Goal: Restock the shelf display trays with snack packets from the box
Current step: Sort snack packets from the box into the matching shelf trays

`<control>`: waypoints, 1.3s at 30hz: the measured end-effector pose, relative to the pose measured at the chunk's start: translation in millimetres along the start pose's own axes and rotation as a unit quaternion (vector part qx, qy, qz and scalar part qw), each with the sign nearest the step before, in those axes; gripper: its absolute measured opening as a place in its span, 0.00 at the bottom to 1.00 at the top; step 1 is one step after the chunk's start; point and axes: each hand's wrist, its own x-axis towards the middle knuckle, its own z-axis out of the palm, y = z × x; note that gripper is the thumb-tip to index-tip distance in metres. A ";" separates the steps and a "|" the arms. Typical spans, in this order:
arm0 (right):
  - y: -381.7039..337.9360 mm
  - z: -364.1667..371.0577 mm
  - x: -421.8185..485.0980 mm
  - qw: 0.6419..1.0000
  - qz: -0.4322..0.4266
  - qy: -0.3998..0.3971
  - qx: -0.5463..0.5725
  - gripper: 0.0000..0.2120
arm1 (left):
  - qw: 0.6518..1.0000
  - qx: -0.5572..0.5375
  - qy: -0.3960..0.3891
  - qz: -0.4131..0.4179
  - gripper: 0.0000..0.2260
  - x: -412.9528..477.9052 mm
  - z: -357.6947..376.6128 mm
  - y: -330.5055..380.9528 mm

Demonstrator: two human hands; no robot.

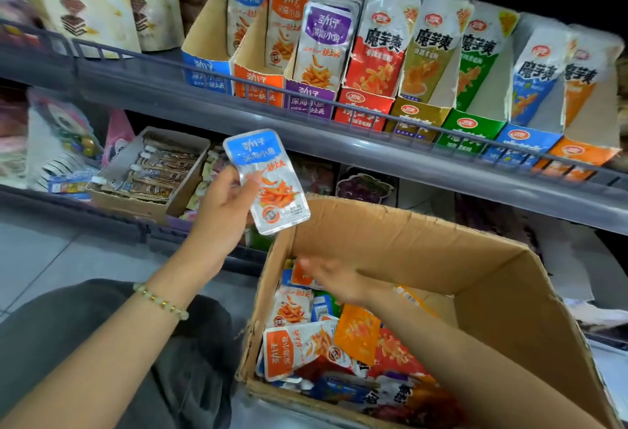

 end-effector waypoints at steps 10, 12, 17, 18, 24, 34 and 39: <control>89.6 -20.4 -22.5 0.974 0.061 0.052 -0.210 0.30 | 0.999 -0.029 0.004 -0.041 0.08 4.2 1.2 6.0; 85.3 -29.0 -21.3 0.970 0.061 0.108 -0.208 0.23 | 0.999 -0.032 0.002 -0.037 0.08 5.0 6.0 6.3; 49.1 0.7 14.6 0.993 0.079 0.063 -0.056 0.31 | 0.992 -0.099 -0.007 -0.078 0.09 5.3 14.5 7.5; 47.5 10.0 22.8 0.990 0.083 0.058 -0.102 0.33 | 0.988 -0.121 -0.008 -0.094 0.09 5.3 14.8 8.5; 34.0 1.7 18.6 0.988 0.023 0.136 0.068 0.19 | 0.989 -0.116 -0.016 -0.095 0.17 7.3 10.2 7.7; -46.9 -97.6 -84.0 0.927 -0.162 0.170 0.292 0.17 | 0.984 -0.050 -0.145 -0.089 0.11 -2.6 17.5 11.4; -76.8 -75.3 -67.3 0.934 -0.175 0.178 0.256 0.13 | 0.964 0.005 -0.247 -0.096 0.20 -15.5 23.2 9.2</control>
